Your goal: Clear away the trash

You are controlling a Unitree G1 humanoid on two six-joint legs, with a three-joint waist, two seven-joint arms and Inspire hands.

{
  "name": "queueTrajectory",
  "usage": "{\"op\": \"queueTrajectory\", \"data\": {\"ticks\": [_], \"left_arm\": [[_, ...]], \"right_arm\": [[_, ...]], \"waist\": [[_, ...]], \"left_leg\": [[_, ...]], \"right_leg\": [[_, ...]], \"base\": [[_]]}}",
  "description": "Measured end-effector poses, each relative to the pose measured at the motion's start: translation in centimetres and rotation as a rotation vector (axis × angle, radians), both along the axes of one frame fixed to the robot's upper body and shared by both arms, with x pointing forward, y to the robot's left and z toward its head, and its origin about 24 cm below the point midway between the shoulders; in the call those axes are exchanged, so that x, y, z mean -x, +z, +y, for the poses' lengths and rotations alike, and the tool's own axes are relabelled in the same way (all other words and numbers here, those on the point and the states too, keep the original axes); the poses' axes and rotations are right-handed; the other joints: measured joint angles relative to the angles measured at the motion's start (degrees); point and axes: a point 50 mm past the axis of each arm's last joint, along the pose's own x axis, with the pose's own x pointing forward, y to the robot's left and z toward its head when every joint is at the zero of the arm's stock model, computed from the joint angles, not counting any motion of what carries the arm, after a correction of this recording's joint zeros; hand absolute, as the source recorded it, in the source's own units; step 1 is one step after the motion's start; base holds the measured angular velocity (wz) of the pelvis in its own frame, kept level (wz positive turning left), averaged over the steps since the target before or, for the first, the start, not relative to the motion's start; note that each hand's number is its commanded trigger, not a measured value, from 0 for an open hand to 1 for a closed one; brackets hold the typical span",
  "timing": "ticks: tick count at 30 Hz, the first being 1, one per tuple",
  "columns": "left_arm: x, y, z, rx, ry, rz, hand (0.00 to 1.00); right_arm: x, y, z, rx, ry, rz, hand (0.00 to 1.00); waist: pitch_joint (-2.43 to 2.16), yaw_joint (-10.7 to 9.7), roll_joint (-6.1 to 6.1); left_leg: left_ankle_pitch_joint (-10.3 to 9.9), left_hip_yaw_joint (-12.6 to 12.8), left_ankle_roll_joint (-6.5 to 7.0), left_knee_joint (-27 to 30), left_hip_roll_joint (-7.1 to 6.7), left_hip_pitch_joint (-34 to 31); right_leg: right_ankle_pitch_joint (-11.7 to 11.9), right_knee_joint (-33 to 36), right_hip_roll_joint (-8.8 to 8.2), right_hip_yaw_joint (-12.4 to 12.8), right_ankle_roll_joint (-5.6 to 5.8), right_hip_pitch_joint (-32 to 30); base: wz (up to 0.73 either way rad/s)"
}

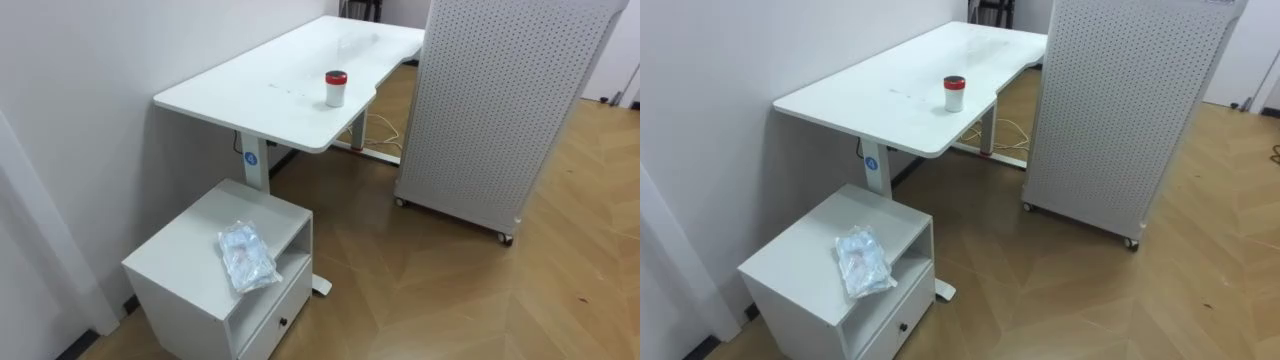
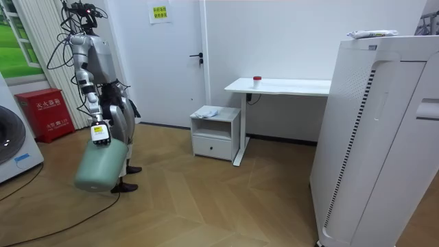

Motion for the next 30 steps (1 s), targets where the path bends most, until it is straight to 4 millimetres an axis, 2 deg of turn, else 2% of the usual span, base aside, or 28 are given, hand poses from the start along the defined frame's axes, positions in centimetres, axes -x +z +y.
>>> {"op": "queueTrajectory", "data": {"ticks": [9,12,14,20,30], "left_arm": [[-0.2,0.0,0.1,-0.016,-0.001,-0.012,0.00],[-0.3,0.1,0.1,-0.019,-0.005,-0.018,0.00],[-0.5,0.1,0.1,-0.018,-0.009,-0.024,0.00],[-0.5,0.1,0.2,-0.019,-0.016,-0.038,0.00],[0.8,0.0,-0.1,-0.019,-0.030,0.009,0.00]], "right_arm": [[0.0,0.0,0.1,0.006,0.000,-0.004,1.00],[-0.6,0.0,0.0,0.007,0.004,-0.017,1.00],[-1.4,0.1,0.0,0.008,0.009,-0.037,1.00],[-2.1,0.1,0.0,0.010,0.016,-0.079,1.00],[-1.2,0.1,0.1,0.016,0.005,-0.068,1.00]], "waist": [[0.04,0.06,-0.10],[0.02,0.12,-0.06],[-0.17,0.12,0.31],[0.00,0.02,0.56],[-0.01,0.00,0.72]], "left_leg": [[0.00,0.08,0.01,0.03,-0.01,0.00],[0.01,0.33,0.01,0.04,0.00,-0.19],[0.01,0.43,0.01,0.11,-0.01,-0.57],[0.01,0.26,0.01,0.14,0.03,-0.10],[0.01,-0.05,0.00,-0.60,0.15,-0.57]], "right_leg": [[-0.02,-0.02,-0.01,0.16,0.02,-0.02],[-0.02,0.07,-0.02,0.22,0.02,-0.69],[-0.02,0.05,-0.02,0.30,0.01,-0.79],[-0.03,-0.05,0.03,0.07,0.02,-0.30],[-0.04,0.16,-0.07,-2.45,0.03,-1.05]], "base": [[0.00],[-0.02],[-0.02],[0.02],[0.00]]}}
